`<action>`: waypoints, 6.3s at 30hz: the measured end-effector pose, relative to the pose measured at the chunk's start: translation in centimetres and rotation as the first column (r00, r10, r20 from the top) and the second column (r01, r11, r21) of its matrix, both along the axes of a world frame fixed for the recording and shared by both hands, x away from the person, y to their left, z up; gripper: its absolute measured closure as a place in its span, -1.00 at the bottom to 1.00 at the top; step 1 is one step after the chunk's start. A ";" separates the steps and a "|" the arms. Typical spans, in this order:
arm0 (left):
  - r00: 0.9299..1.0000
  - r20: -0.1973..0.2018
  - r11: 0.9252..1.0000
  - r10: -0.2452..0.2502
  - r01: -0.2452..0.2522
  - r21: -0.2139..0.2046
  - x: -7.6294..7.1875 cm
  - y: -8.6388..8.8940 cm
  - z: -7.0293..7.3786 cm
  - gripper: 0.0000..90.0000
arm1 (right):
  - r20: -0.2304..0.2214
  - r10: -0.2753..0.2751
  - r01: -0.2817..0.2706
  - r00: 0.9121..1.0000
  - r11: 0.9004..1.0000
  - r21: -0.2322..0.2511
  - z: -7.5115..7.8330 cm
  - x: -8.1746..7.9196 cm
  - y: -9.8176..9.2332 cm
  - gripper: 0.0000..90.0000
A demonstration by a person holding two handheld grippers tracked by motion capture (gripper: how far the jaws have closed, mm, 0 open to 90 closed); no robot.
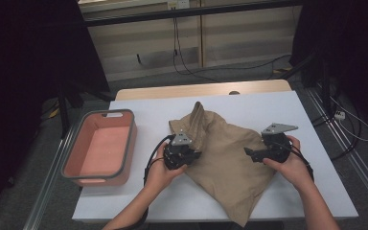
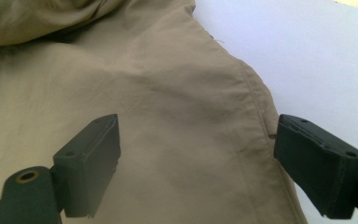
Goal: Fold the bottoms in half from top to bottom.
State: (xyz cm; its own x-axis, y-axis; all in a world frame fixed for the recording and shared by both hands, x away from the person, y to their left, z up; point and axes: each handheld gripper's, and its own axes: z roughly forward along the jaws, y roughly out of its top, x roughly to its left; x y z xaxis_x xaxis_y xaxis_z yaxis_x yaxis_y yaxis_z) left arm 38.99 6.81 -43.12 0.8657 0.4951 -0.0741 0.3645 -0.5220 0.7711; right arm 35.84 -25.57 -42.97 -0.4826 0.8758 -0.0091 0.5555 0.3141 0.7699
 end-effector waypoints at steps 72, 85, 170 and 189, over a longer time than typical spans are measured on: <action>0.965 -0.182 0.982 0.189 -0.190 0.012 0.0 8.9 1.7 -0.58 | 0.019 0.062 -0.062 0.998 0.998 0.002 0.4 1.0 2.2 -0.67; 0.942 -0.125 0.949 0.310 -0.315 -0.017 3.7 9.7 5.1 -0.59 | 0.020 0.061 -0.061 0.998 0.998 0.003 0.4 1.0 2.3 -0.67; 0.985 -0.141 0.991 0.103 -0.114 -0.072 2.9 -3.2 2.8 0.14 | 0.034 0.046 -0.047 0.998 0.999 0.022 0.7 0.6 1.1 -0.69; 0.980 -0.161 0.987 0.121 -0.136 -0.087 3.3 -0.8 4.6 0.76 | 0.035 0.045 -0.045 0.998 0.999 0.014 0.7 0.6 1.3 -0.69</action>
State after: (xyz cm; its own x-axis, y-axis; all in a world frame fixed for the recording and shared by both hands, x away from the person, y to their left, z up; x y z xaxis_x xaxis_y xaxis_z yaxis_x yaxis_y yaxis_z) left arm 42.31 5.99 -38.56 0.7696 0.5854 -0.2550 0.5422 -0.3883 0.7451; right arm 36.41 -24.25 -42.24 -0.5212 0.8533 -0.0137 0.5141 0.3268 0.7931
